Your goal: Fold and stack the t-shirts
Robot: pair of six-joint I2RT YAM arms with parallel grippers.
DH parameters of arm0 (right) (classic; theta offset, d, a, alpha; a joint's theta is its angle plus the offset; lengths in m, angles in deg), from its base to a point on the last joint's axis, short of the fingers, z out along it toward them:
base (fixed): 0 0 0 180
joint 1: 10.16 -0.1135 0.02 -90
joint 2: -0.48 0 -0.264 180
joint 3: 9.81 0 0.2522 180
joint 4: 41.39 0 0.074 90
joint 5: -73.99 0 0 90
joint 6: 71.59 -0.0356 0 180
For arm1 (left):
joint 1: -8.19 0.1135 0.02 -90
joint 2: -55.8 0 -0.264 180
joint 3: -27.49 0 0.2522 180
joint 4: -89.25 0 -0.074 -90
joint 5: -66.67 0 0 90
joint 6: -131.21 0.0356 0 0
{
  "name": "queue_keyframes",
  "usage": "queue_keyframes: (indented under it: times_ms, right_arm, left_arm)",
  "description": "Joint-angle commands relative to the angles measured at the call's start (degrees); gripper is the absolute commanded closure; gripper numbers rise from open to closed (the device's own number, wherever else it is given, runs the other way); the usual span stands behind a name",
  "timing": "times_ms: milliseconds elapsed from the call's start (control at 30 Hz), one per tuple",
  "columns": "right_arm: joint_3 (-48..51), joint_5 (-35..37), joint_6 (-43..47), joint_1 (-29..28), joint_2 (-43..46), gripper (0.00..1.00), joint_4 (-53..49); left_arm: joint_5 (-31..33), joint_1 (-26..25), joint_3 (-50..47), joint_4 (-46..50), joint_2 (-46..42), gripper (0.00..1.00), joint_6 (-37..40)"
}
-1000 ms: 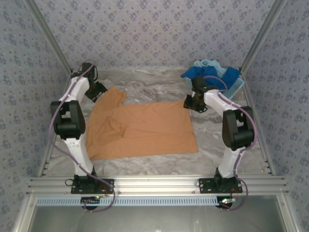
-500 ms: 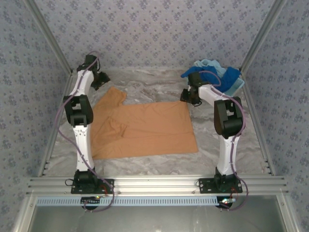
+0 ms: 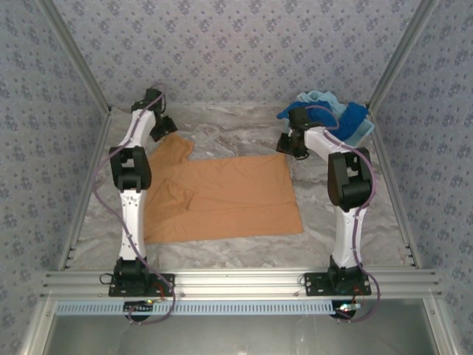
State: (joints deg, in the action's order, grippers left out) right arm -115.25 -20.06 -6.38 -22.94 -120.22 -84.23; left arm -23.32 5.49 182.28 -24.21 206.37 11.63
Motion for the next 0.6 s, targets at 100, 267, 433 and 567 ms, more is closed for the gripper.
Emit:
queue_keyframes:
  times_ms: [100,267,433,567]
  right_arm:
    - [1.7,-0.3,-2.1,-0.2,-0.6,0.59,-1.0]
    - [2.0,1.6,-2.1,-0.1,0.0,0.59,-1.7]
    - [0.3,2.2,-1.8,-0.1,-0.8,0.58,-1.8]
    - [-1.9,2.3,-1.4,-0.4,-2.5,0.58,-1.8]
  left_arm:
    - [8.3,-3.6,4.1,11.5,4.5,0.52,-1.3]
    - [10.4,-3.1,6.0,15.3,6.2,0.76,-3.1]
    - [9.4,-3.1,7.7,15.0,5.3,0.96,-2.0]
    - [8.3,-3.2,7.7,14.6,3.0,1.00,-1.8]
